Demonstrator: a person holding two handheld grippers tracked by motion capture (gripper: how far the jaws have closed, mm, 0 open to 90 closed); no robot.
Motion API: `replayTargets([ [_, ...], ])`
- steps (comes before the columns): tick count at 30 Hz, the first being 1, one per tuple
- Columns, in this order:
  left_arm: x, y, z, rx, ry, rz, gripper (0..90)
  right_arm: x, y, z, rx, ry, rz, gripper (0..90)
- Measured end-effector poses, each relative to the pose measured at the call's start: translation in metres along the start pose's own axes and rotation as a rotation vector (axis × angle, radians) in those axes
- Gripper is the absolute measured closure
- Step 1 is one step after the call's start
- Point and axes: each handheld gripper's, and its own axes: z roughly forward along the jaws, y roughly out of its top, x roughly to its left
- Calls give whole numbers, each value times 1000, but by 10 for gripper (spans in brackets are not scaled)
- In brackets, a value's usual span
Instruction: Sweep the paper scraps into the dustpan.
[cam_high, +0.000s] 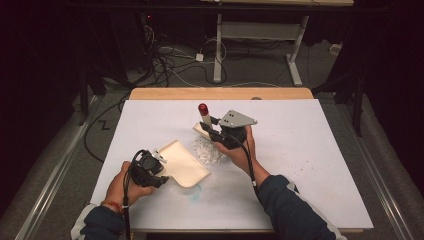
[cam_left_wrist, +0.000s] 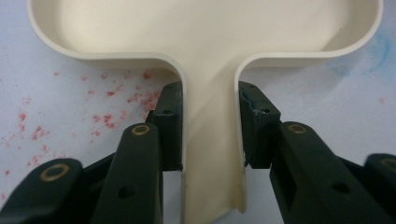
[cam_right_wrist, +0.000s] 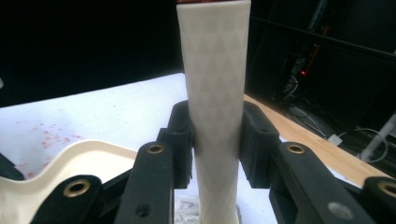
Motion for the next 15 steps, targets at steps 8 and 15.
replayTargets([
  [8,1,5,1,1,5,2,635,13,2,-2,-25,45,19,701],
  [15,-3,16,8,4,0,19,635,25,8,2,-26,84,-7,704],
])
